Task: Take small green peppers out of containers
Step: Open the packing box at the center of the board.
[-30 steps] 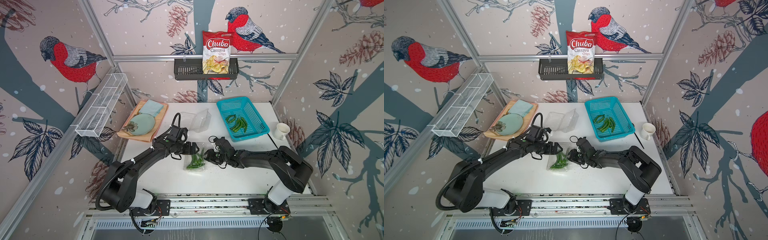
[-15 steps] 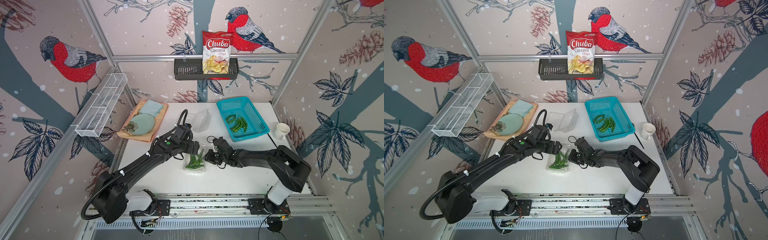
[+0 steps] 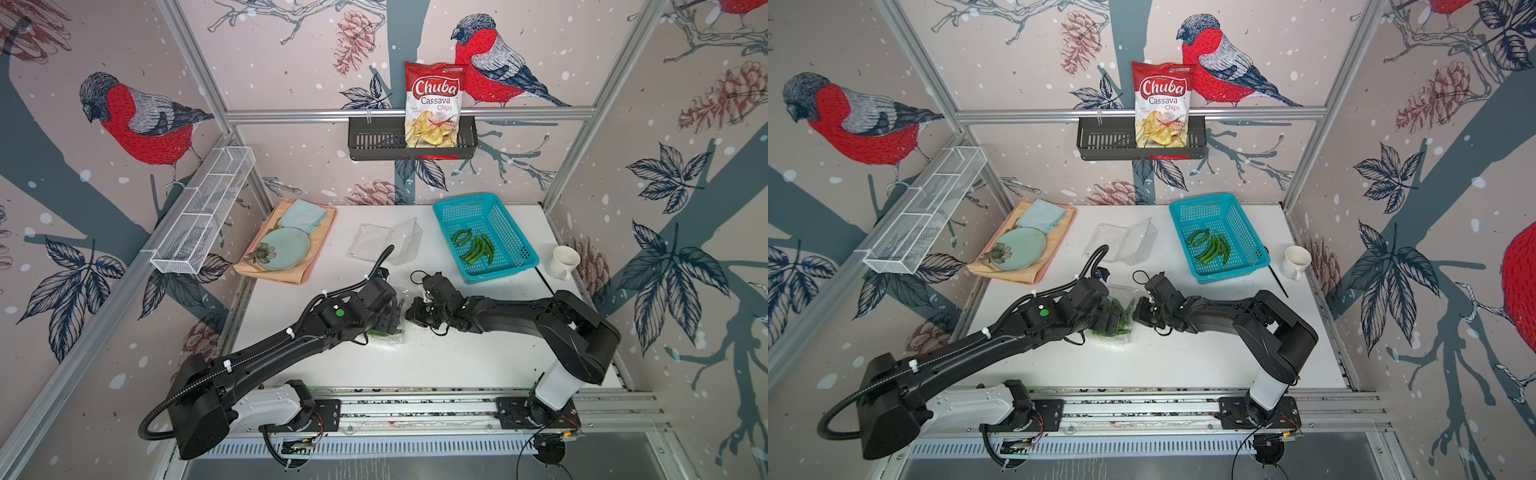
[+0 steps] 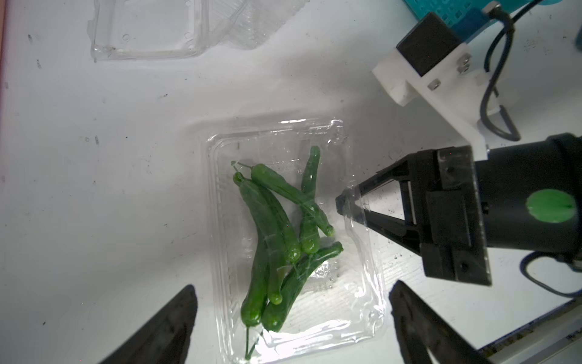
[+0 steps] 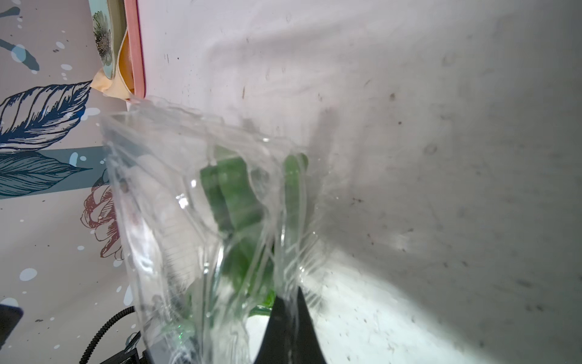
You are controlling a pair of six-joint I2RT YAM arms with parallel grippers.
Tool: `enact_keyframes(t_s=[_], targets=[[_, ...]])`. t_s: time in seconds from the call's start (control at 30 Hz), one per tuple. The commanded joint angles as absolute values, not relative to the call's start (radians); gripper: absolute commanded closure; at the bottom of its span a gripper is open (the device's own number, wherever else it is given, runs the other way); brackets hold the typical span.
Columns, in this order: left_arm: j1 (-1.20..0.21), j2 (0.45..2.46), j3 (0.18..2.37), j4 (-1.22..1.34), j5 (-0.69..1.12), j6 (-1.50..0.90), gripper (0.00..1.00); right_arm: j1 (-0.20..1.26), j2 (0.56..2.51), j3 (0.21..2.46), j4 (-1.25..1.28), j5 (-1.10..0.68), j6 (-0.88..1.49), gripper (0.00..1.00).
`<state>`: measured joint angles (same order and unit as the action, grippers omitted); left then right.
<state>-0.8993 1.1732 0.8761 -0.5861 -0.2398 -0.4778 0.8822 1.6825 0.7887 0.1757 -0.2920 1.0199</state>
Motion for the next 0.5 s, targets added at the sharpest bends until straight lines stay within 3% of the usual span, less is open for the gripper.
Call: enact_keyframes(t_s=[0.0,0.47], targets=[[-0.909,1.159,0.86,-0.58,-0.259,-0.523,0.08,0.882,1.683,0.798,0.174,-0.291,1.022,1.0],[-1.055,1.227,0.82,-0.533,-0.344,-0.551,0.02,0.885,1.68,0.827,0.144,-0.297,1.046,1.0]])
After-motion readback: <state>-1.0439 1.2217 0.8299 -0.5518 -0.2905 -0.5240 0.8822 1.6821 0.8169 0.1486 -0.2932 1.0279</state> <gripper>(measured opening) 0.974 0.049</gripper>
